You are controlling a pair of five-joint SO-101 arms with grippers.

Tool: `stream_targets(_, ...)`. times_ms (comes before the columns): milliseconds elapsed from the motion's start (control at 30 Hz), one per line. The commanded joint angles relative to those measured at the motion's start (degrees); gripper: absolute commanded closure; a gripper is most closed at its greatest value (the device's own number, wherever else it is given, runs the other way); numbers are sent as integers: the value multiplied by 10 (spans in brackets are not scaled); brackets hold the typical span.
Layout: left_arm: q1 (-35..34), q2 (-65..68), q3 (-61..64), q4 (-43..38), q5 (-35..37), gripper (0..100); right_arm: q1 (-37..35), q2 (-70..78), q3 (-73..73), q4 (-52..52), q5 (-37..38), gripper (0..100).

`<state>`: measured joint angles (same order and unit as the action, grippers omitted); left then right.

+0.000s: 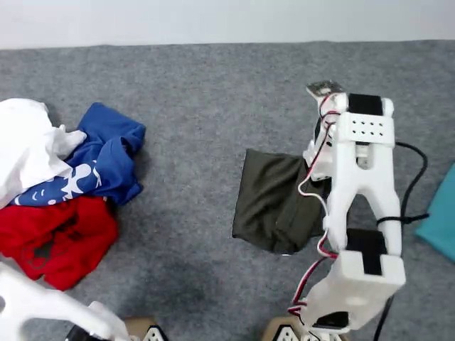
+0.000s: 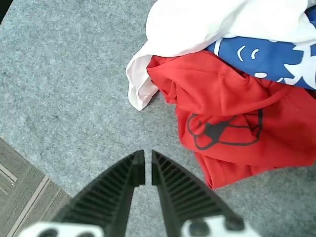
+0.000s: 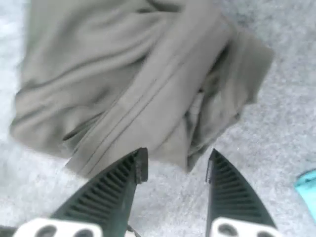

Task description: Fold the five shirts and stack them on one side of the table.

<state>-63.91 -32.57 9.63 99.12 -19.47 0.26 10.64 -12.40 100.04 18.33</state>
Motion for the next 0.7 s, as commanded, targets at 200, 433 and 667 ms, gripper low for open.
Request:
stream_targets(200, 0, -16, -24, 12, -4, 966, -109, -50, 18, 23, -80, 794)
stream_targets(433, 0, -16, -26, 12, -4, 966, -159, 32, 18, 2, -254, 794)
stream_targets(667, 0, -16, -26, 12, -4, 966, -183, 117, 17, -6, -335, 791)
